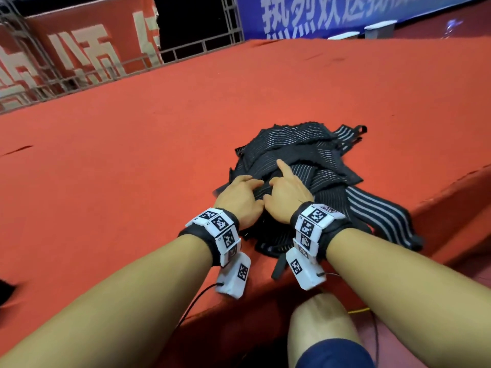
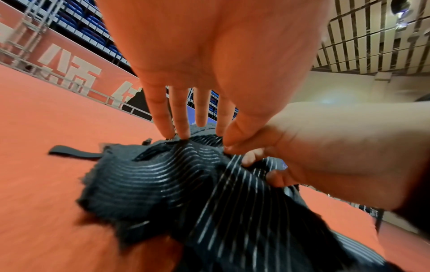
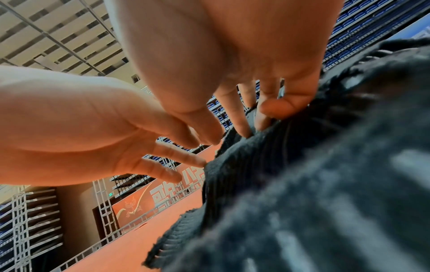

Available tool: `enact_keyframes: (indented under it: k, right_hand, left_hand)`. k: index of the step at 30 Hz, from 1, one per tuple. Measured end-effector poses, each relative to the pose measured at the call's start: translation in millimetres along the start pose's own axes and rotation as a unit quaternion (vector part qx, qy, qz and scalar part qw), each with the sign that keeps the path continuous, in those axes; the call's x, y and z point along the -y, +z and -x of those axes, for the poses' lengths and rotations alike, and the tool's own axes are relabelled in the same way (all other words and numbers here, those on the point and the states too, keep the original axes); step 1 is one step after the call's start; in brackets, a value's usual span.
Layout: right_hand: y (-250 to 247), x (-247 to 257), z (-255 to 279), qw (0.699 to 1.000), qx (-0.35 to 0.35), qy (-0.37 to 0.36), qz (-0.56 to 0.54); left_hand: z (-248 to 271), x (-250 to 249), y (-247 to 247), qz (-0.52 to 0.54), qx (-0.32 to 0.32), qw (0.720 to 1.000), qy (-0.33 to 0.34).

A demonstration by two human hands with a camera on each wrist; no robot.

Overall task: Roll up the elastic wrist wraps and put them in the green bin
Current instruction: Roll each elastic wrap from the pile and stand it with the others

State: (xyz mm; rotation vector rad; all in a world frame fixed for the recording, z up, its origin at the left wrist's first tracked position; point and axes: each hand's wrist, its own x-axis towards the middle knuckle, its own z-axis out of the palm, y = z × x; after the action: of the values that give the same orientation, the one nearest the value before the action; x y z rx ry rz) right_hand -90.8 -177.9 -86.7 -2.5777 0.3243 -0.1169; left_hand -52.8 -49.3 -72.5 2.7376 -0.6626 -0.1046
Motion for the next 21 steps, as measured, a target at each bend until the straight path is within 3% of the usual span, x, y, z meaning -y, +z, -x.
enact_keyframes:
  k: [8, 13, 17, 21]
  right_hand:
    - [2, -8, -7, 0.999, 0.001, -0.026, -0.037]
    - [-3, -6, -6, 0.994, -0.037, -0.072, -0.077]
    - [-9, 1, 0, 0.983, -0.087, -0.132, -0.096]
    - [-11, 17, 6, 0.968, -0.128, -0.194, -0.096]
  left_hand:
    - [-22, -5, 4, -0.007, 0.019, 1.000, -0.016]
    - [-28, 0, 2, -0.018, 0.011, 1.000, -0.021]
    - [-26, 8, -2, 0.001, -0.046, 0.998, -0.030]
    - [-14, 13, -14, 0.030, -0.145, 0.989, -0.011]
